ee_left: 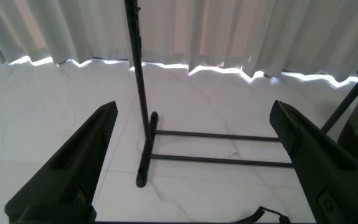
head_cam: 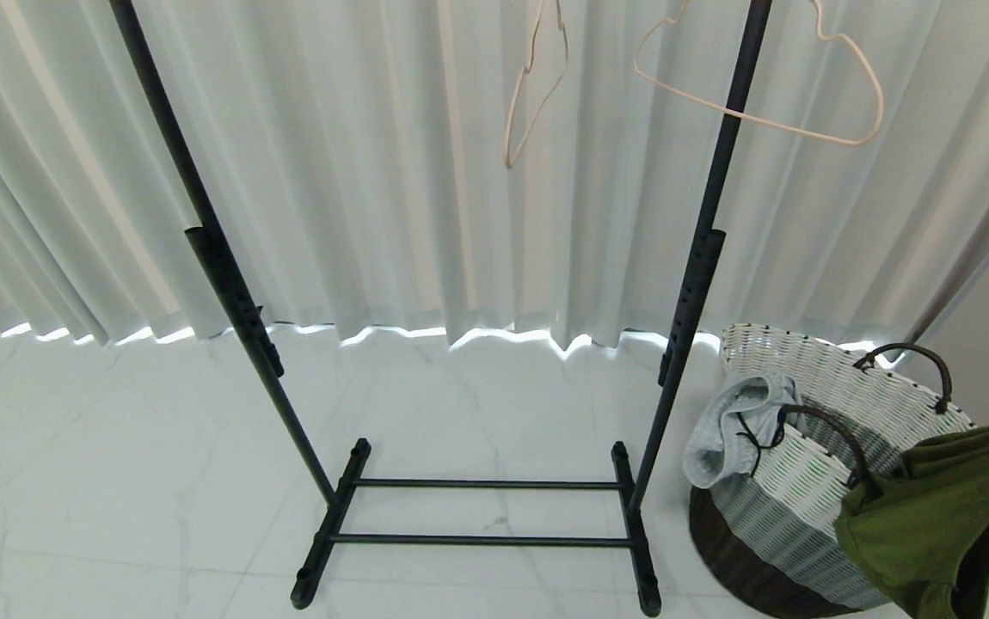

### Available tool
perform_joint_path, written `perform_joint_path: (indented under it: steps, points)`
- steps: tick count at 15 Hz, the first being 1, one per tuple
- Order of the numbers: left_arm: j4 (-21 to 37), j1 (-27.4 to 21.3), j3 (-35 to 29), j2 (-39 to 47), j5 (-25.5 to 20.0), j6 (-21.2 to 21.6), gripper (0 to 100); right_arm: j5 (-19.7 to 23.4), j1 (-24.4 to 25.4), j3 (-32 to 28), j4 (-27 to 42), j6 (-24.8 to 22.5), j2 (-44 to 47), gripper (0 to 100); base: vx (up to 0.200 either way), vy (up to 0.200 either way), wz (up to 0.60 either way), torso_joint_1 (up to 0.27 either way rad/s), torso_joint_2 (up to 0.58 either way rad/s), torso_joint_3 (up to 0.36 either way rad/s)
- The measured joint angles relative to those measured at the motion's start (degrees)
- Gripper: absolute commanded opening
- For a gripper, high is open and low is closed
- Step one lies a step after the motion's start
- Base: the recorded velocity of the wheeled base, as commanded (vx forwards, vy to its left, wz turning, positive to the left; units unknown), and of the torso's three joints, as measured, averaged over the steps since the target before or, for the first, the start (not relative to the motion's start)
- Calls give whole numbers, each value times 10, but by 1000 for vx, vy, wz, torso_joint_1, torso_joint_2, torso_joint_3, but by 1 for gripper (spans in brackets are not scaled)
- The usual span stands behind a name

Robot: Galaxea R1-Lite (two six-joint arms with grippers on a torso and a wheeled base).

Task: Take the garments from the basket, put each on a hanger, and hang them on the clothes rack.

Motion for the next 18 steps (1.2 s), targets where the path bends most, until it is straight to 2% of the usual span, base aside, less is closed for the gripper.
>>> perform_joint_path:
  steps: [3,14,18]
  points:
    - [0,0,0,0,0,0,100,0,0,-1,0,0,0,0,0,0,0,0,0,0]
    - [0,0,0,0,0,0,100,1,1,-7,0,0,2,0,0,200,0,4,0,0]
    - [0,0,0,0,0,-1,100,9,1,-8,-1,0,4,0,0,0,0,0,0,0]
